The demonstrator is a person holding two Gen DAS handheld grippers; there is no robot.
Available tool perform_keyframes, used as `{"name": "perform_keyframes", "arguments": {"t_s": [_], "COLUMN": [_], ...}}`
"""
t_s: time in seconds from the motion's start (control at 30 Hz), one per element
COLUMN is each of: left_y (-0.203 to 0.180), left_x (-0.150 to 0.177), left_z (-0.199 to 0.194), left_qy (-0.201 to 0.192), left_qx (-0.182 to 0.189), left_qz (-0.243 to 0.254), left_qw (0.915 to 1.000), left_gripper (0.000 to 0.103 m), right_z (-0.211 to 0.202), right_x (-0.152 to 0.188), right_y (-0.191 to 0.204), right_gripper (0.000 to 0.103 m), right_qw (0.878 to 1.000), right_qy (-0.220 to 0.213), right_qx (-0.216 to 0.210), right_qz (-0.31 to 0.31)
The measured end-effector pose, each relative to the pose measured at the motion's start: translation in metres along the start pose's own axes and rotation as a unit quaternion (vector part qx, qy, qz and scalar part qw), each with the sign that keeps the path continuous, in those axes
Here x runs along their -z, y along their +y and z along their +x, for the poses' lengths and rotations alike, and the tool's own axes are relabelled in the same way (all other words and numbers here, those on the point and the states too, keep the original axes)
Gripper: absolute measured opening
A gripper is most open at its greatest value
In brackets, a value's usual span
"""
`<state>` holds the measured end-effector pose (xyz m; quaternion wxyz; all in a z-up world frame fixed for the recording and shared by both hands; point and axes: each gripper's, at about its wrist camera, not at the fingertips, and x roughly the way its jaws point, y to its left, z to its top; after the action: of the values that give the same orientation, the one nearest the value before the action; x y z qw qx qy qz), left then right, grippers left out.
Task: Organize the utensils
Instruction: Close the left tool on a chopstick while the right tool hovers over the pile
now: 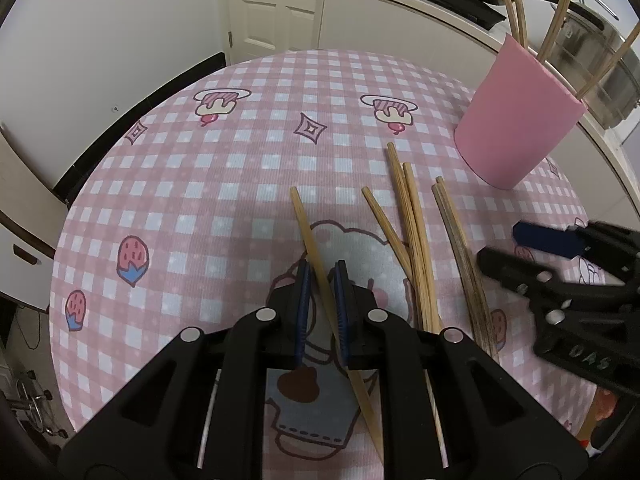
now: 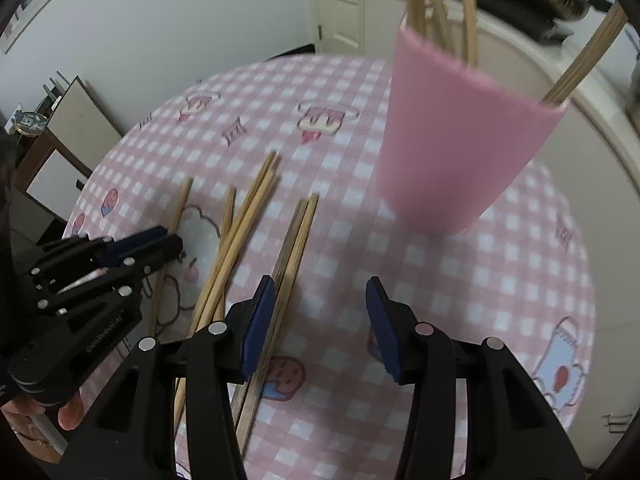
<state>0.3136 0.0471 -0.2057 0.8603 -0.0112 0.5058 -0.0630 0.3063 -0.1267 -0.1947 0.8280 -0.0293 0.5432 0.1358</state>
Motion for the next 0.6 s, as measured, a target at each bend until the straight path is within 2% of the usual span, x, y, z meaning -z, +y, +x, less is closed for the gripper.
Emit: {"name": "perform_keyframes", "arguments": {"t_s": [0.3,0.6], "left_y": [-0.002,0.000], "left_x": [-0.001,0.000], "left_z": [0.000,0.001], "left_qy": [0.001,0.001], "left_qx": [0.004,0.006], "left_qz": [-0.001,0.000], "left_qw": [1.0000,1.0000], "left_gripper": [0.013,0.013], "right_z": [0.002,0.000], "right_x": [-0.001,0.004], "right_y": [0.009,-0.001], "right_gripper": [0.045,0.045], "right_qw": [1.000,1.000], "right_qy": [0.002,0.004], "right_qx": [0.010,0.006], "right_qz": [-0.005,0.004]}}
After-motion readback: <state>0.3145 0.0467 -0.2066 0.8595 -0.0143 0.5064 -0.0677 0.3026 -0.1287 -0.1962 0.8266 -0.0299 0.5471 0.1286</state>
